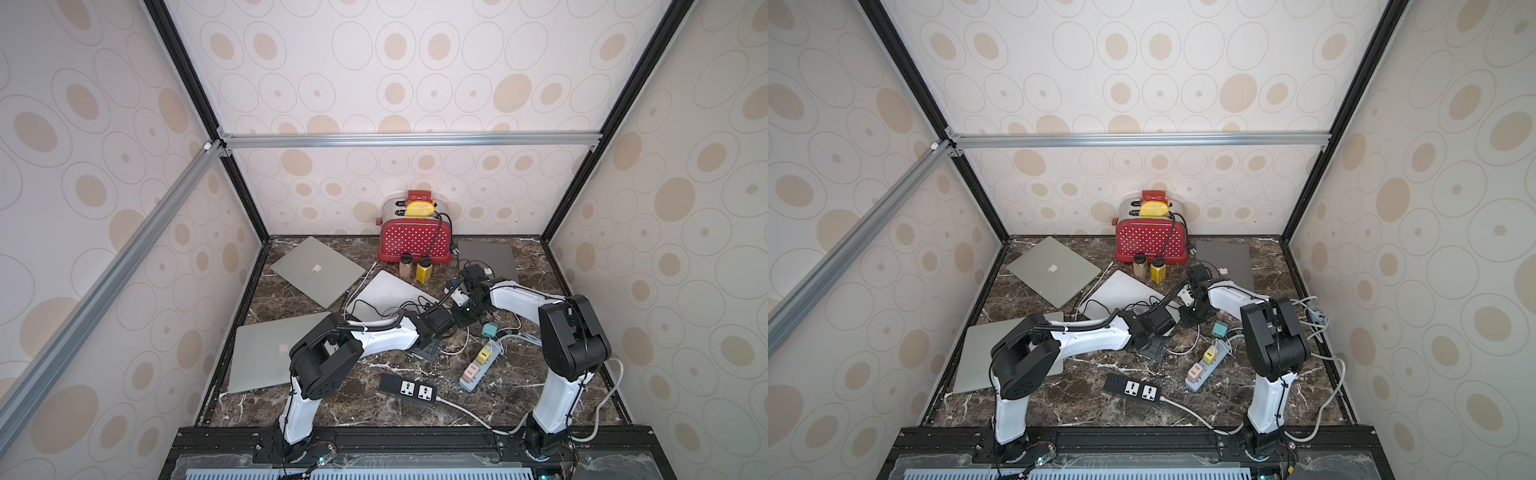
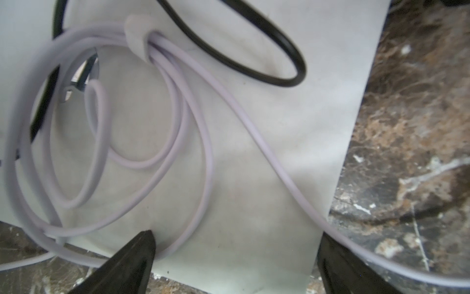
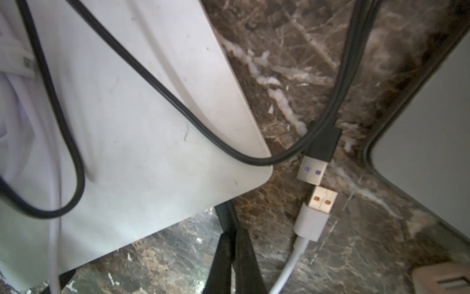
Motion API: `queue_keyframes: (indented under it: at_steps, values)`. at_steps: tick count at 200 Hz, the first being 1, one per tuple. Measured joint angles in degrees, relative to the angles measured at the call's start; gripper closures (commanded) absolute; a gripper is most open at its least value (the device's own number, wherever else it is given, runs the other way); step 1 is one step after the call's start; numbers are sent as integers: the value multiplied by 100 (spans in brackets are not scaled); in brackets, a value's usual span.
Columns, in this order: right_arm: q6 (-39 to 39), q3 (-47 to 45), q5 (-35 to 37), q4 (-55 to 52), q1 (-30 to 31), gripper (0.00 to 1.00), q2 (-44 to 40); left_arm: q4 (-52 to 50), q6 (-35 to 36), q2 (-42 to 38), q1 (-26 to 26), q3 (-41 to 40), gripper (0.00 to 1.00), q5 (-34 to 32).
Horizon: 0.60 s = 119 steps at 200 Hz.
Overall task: Unplug the laptop charger
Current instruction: Remove the charging cable from the laptop, then place the charging cable at the center of the board.
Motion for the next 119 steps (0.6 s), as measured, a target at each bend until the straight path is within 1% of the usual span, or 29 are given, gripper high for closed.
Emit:
queue_keyframes:
  at_steps: [16,44,73,82,101,109,119]
  values:
    - [0,-59,-61,-11,-57,100,-33,129,-37,-70,35,-101,1,63]
    - [-2,-267,-11,-398,-227,100,-192,289,-153,-166,125,-205,1,216]
    - [-15,-476,52,-527,-251,100,-382,376,-221,-179,195,-208,1,306]
    - [-9,-505,66,-560,-251,91,-417,396,-229,-181,210,-208,1,321]
    - [61,-501,122,-612,-251,64,-433,404,-225,-195,238,-203,1,365]
    - [48,-468,155,-664,-251,56,-433,400,-214,-212,249,-201,1,396]
    - [144,-385,175,-748,-251,50,-433,380,-190,-247,273,-201,1,461]
